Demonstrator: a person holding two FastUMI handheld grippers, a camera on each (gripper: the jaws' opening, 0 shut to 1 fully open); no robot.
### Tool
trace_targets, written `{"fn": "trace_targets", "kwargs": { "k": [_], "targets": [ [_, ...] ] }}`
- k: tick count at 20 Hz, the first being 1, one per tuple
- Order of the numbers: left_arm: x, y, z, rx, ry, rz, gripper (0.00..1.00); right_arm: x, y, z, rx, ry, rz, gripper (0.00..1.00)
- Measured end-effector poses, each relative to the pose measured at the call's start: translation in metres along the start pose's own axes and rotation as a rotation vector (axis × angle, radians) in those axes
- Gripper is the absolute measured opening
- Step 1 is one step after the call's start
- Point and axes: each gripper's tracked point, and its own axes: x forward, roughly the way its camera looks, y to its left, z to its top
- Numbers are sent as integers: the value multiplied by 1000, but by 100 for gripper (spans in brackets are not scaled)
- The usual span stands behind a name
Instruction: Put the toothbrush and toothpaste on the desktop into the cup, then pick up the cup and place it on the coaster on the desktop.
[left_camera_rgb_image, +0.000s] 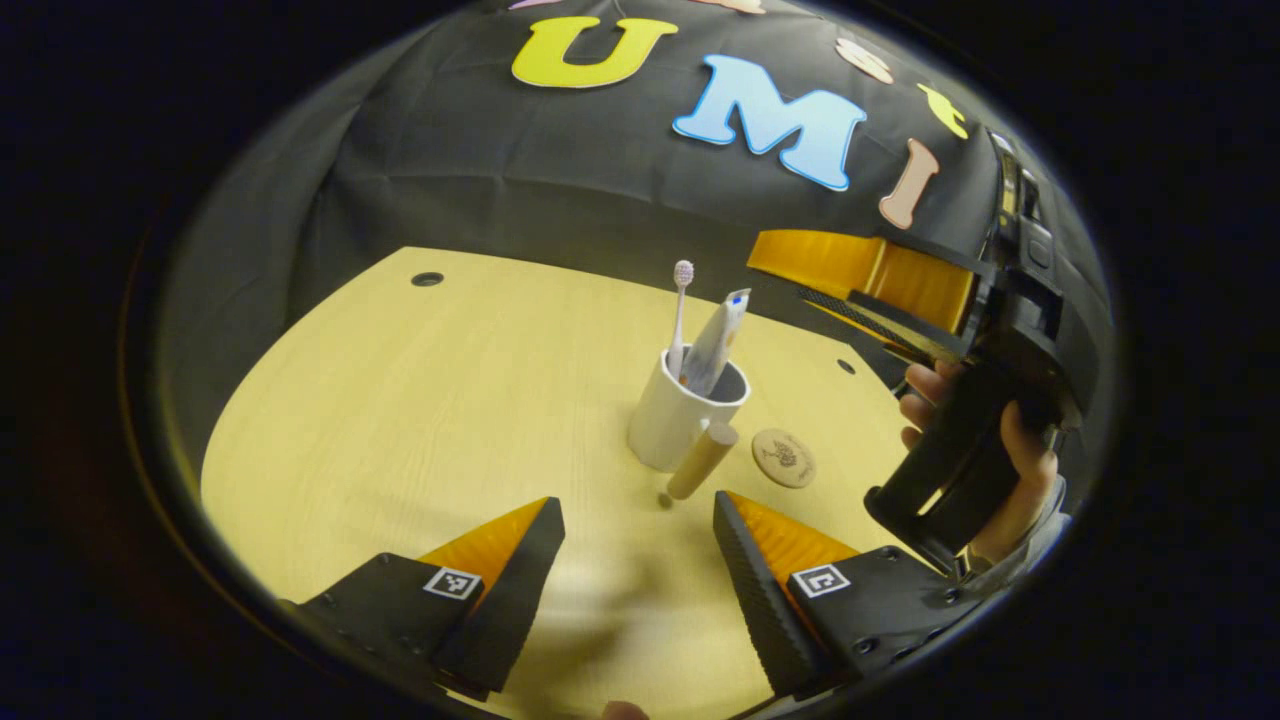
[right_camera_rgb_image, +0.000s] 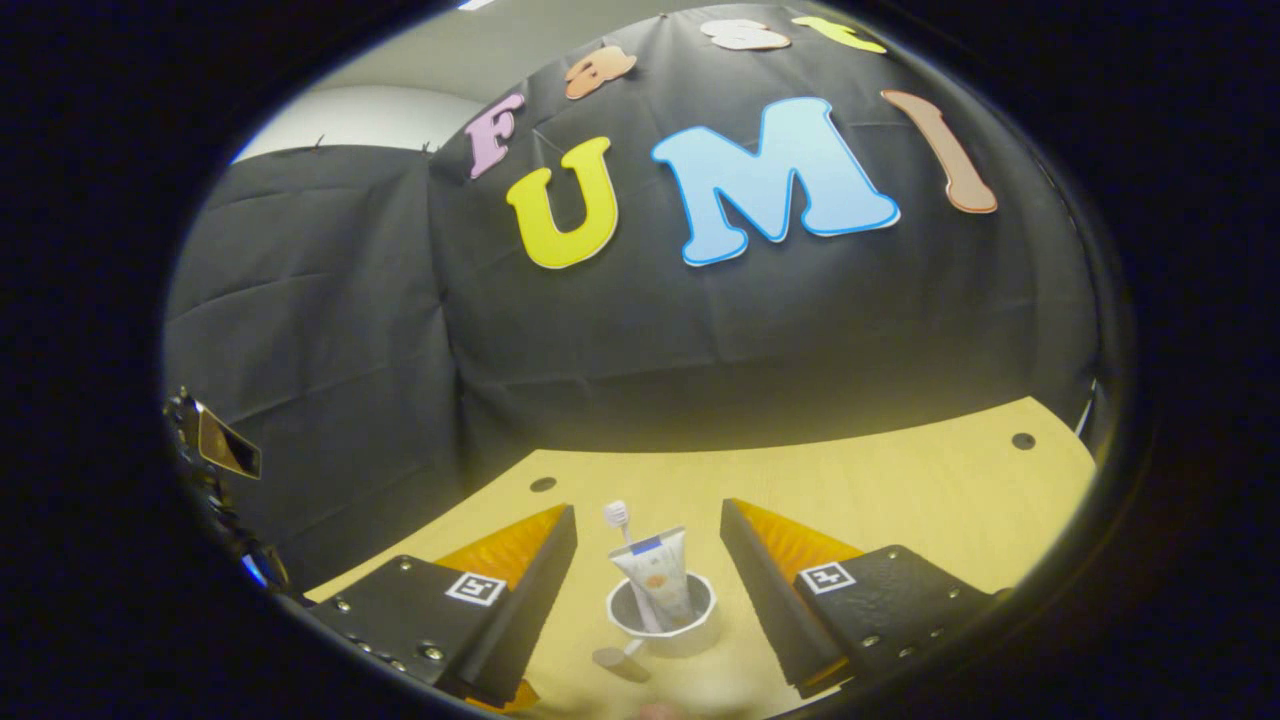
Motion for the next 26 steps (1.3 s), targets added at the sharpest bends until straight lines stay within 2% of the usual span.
{"fn": "trace_targets", "kwargs": {
  "k": [5,6,14,21,22,26],
  "targets": [
    [3,-22,3,-15,29,-4,97,-34,-20,17,-20,-3,-44,91],
    [7,-25,2,-12,35,-5,100,-41,-24,20,-23,-4,-56,91],
    [36,-39,3,28,110,-15,97,-85,-61,48,-49,-32,-159,91],
    [68,-46,3,12,221,-12,97,-128,-92,42,-128,16,-257,91],
    [74,-47,1,10,244,-11,94,-135,-96,39,-143,28,-268,91],
    [90,-51,0,42,338,9,94,-160,-114,24,-185,71,-335,91]
  ]
}}
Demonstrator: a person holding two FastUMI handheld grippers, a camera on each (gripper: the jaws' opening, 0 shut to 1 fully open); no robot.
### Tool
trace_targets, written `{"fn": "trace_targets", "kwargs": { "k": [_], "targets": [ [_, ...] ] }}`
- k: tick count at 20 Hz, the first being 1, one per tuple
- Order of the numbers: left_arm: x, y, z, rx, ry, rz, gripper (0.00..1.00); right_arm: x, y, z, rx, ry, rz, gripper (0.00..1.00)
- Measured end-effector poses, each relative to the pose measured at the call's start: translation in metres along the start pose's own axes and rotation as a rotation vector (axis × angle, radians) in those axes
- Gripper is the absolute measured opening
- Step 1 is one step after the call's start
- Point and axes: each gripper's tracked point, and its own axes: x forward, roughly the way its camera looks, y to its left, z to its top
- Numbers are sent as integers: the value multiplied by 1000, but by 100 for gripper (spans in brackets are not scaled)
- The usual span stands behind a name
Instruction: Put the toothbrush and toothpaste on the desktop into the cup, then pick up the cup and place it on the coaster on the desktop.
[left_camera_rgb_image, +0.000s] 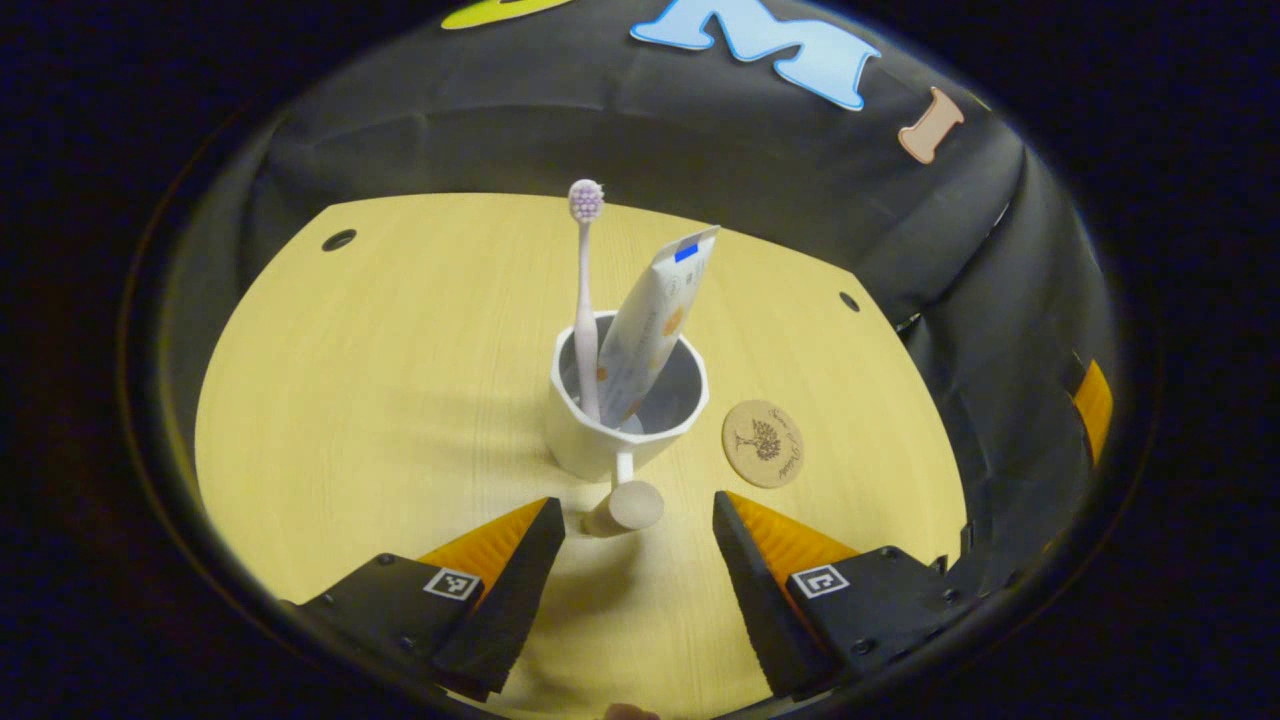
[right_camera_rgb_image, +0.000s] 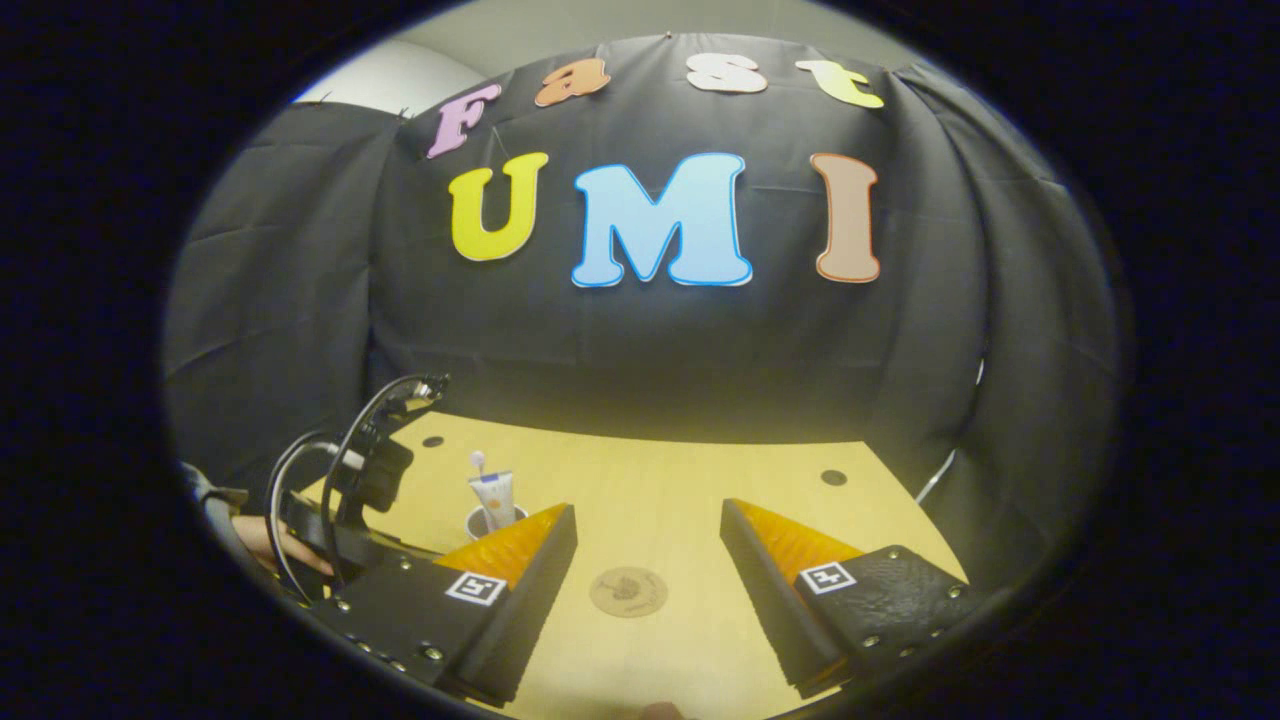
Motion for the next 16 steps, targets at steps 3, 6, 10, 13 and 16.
{"fn": "trace_targets", "kwargs": {
  "k": [3,6,10,13,16],
  "targets": [
    [9,8,5,32,54,53,100,-13,-12,-21,-24,35,-59,91],
    [19,17,6,21,113,96,99,-25,-26,-41,-36,96,-106,91],
    [30,25,11,-28,167,116,93,-36,-39,-57,41,162,-139,91],
    [39,24,12,-18,191,125,89,-36,-45,-62,92,184,-163,91],
    [48,20,9,-19,198,128,80,-39,-50,-64,92,187,-184,91]
  ]
}}
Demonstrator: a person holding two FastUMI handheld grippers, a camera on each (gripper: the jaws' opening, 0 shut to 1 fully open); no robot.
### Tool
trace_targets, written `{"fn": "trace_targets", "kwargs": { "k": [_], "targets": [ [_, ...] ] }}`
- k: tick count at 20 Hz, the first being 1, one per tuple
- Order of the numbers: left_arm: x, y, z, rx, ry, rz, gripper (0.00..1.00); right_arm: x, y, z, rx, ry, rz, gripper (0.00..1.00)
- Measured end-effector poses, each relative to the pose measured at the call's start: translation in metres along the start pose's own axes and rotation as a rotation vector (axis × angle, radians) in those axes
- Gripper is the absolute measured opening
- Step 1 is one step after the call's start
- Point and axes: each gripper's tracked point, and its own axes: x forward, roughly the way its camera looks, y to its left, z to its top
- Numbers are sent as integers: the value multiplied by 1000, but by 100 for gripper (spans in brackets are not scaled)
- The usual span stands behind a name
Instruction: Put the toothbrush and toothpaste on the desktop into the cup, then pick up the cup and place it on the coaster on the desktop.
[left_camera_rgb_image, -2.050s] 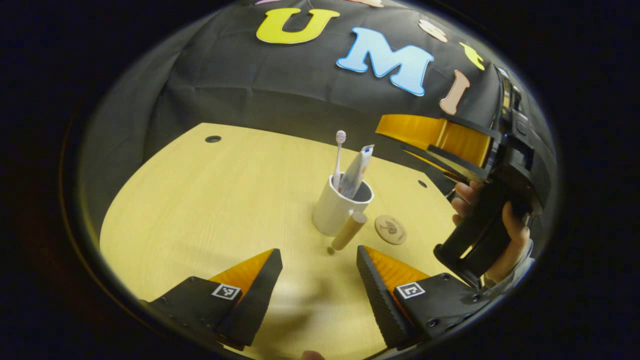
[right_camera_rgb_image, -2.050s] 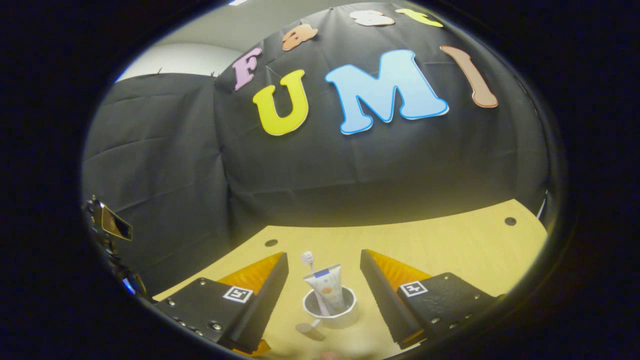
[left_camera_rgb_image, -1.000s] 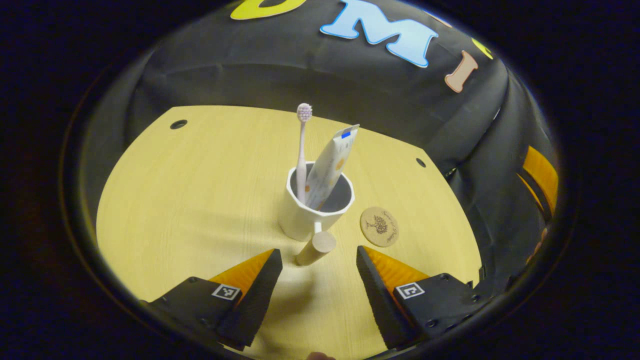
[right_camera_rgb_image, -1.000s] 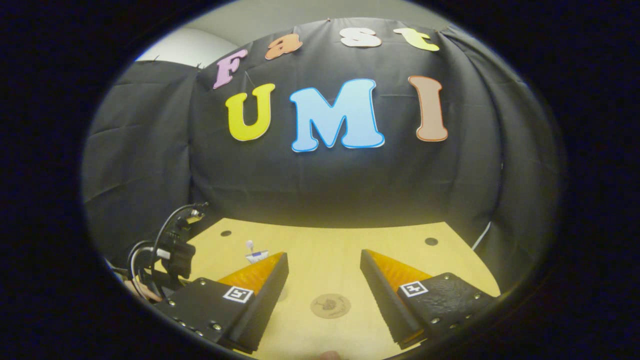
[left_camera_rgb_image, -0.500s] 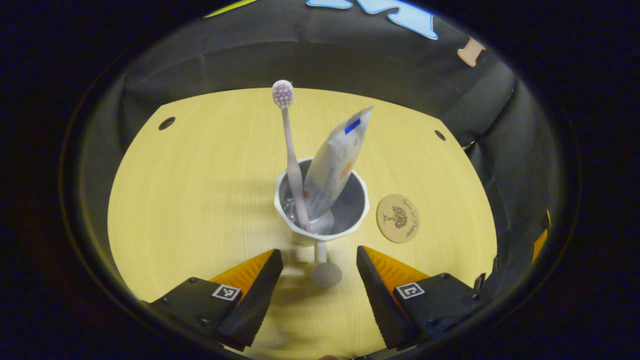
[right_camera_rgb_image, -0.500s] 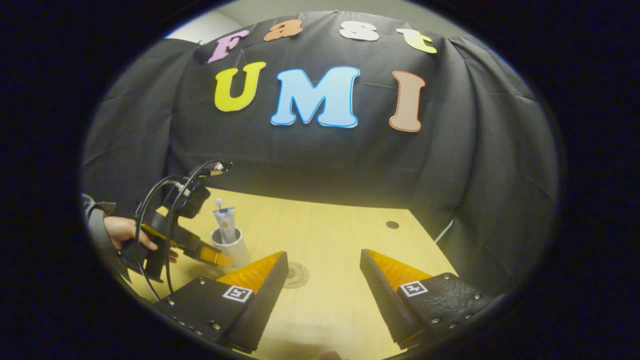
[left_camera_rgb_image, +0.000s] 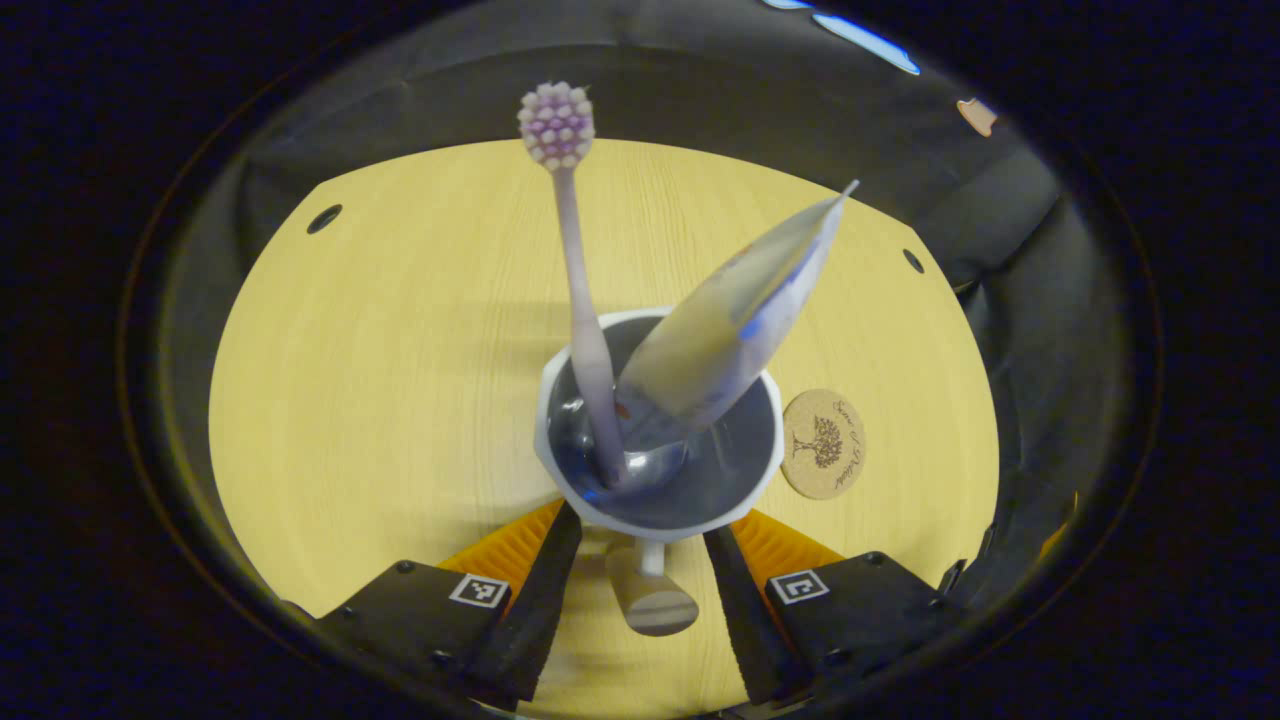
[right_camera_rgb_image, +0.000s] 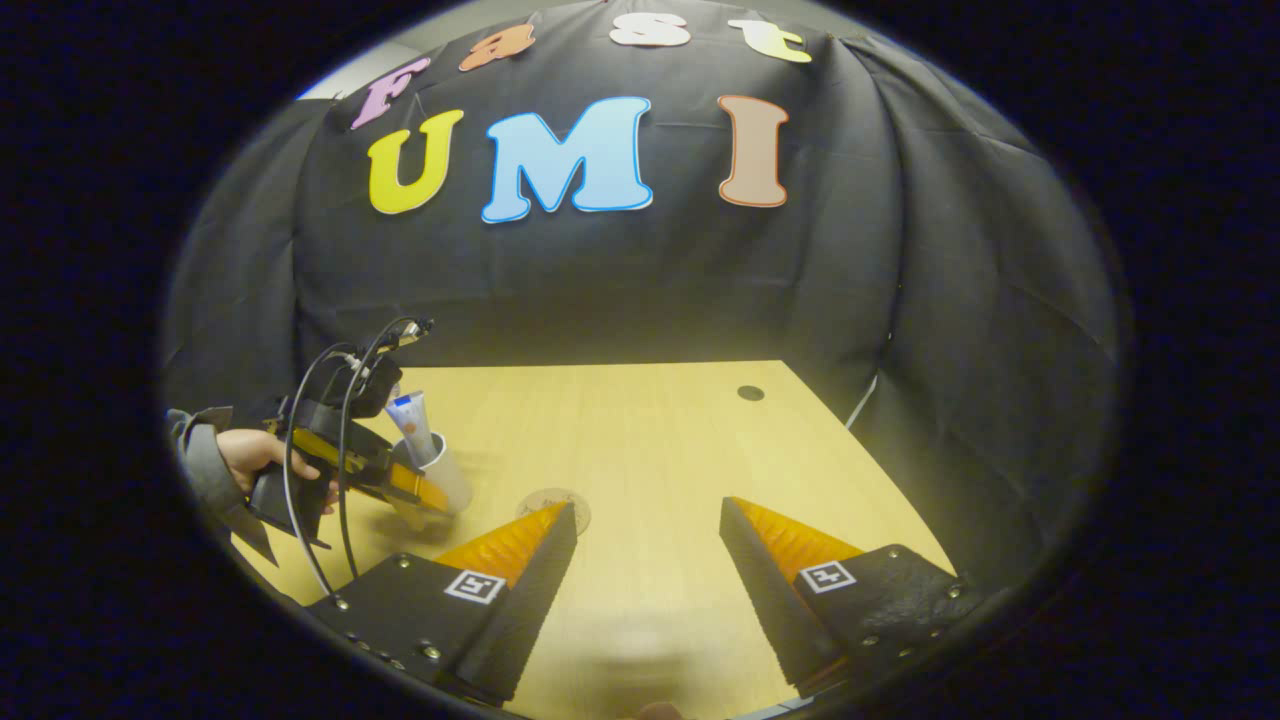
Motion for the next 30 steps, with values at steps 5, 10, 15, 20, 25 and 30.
{"fn": "trace_targets", "kwargs": {
  "k": [5,10,15,20,25,30],
  "targets": [
    [6,-6,-6,-34,13,10,51,-3,-1,-9,6,13,-8,92],
    [6,-2,-6,54,-18,73,35,-7,-2,-20,37,36,-6,91],
    [5,-10,-12,110,-54,71,34,-11,-9,-26,59,45,-17,92],
    [-5,-36,-13,153,-91,36,34,-16,-15,-28,69,45,-29,91],
    [-15,-80,-11,235,-107,-16,34,-20,-16,-30,73,43,-31,91],
    [-3,-129,-11,284,-92,-67,35,-24,-31,-35,90,47,-56,91]
  ]
}}
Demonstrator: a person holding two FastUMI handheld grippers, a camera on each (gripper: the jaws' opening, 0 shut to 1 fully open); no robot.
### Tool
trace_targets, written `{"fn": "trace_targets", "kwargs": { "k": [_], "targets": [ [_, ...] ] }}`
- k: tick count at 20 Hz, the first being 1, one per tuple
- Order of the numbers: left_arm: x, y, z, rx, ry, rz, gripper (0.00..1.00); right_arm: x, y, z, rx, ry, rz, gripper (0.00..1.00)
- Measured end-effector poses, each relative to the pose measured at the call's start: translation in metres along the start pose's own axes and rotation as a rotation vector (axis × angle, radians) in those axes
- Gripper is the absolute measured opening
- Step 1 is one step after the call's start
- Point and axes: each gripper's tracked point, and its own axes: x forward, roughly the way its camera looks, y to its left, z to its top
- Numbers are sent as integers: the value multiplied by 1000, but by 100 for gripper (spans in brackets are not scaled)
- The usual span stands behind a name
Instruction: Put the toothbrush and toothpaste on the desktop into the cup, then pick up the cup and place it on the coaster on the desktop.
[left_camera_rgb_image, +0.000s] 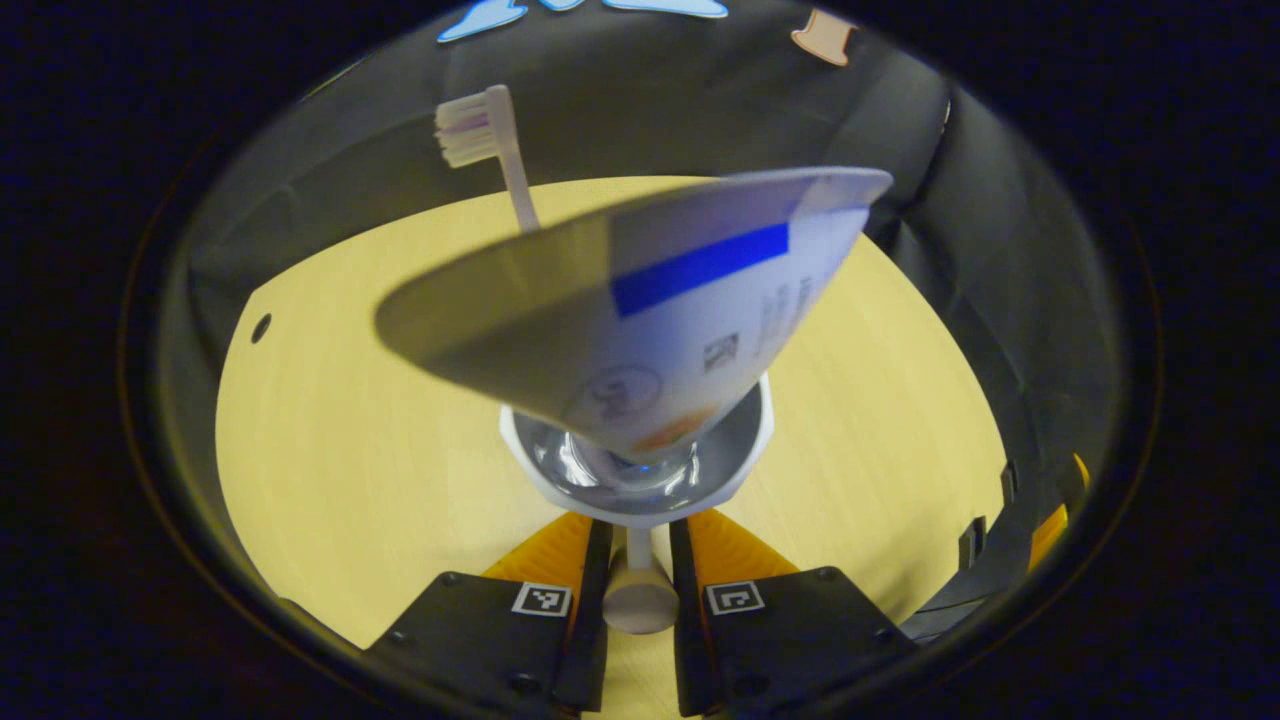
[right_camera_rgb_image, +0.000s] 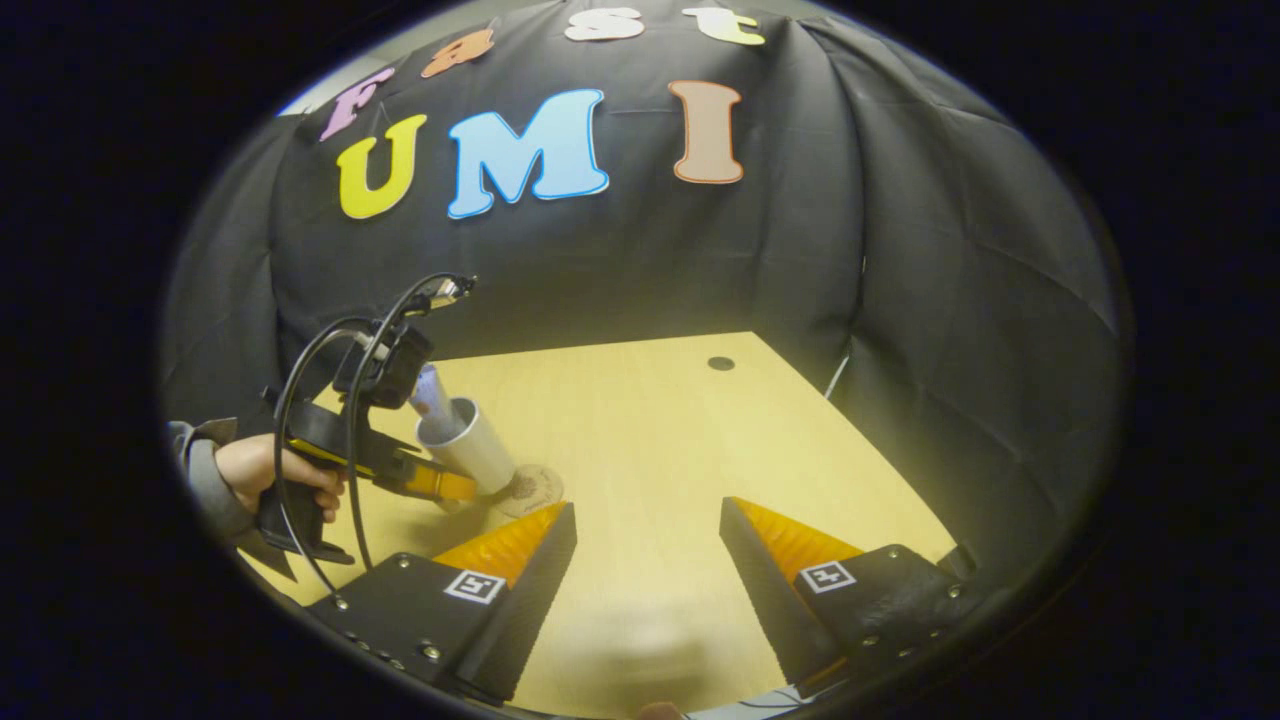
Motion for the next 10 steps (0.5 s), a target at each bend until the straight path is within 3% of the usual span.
{"fn": "trace_targets", "kwargs": {
  "k": [5,10],
  "targets": [
    [11,-28,17,34,21,-20,35,4,-20,-5,44,24,-33,91],
    [28,-27,13,24,68,-7,34,9,-32,-7,58,34,-47,91]
  ]
}}
